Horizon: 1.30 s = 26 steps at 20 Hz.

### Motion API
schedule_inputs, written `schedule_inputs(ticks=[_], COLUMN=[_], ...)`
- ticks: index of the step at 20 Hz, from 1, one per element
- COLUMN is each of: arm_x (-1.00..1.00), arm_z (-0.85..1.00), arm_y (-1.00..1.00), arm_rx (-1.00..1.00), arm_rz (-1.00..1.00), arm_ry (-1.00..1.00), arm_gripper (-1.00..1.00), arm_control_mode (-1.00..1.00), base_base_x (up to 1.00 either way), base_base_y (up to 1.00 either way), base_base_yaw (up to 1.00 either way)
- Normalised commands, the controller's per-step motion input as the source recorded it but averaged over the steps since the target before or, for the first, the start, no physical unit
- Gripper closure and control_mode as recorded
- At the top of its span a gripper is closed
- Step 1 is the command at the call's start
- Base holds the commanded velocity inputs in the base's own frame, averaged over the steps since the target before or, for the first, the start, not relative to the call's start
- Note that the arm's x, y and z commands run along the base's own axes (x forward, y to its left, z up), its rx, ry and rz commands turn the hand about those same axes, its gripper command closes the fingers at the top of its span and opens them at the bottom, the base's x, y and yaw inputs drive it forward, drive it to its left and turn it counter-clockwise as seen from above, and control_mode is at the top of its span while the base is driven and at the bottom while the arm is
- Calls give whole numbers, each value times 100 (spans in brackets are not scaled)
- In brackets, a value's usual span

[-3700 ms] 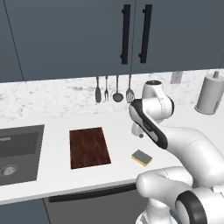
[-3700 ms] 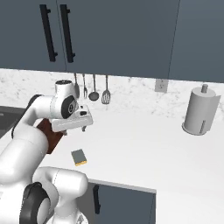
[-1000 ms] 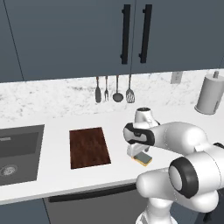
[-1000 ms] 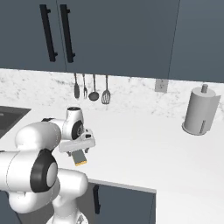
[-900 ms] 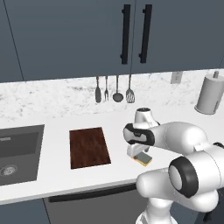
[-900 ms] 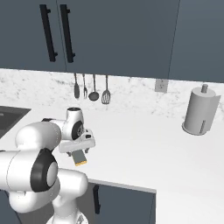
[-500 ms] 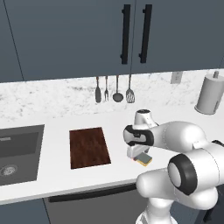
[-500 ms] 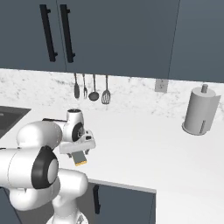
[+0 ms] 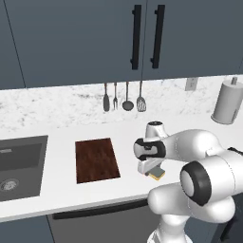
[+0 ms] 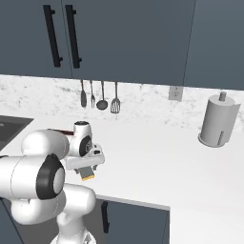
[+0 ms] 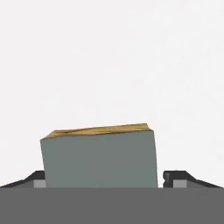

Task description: Pick up the sponge from the counter and clean the cutting board by briefly scrubbing or pressing down on the cutting board. Once finished, release the sponge.

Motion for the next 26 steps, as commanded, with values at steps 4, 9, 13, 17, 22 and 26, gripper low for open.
schedule_inputs(ticks=[4, 9, 13, 17, 22, 26], arm_x=[0, -4, -21, 5, 2, 0], arm_z=[-26, -21, 20, 55, 45, 10], arm_y=[19, 13, 29, 64, 86, 85], arm_rx=[0, -1, -1, 0, 10, 12], arm_rz=[0, 0, 6, 31, 30, 24], arm_ry=[0, 0, 0, 13, 22, 10], arm_gripper=[100, 100, 100, 100, 100, 100], arm_control_mode=[-100, -100, -100, -100, -100, -100], base_base_x=[0, 0, 0, 0, 0, 0], base_base_y=[0, 0, 0, 0, 0, 0], base_base_yaw=[0, 0, 0, 0, 0, 0])
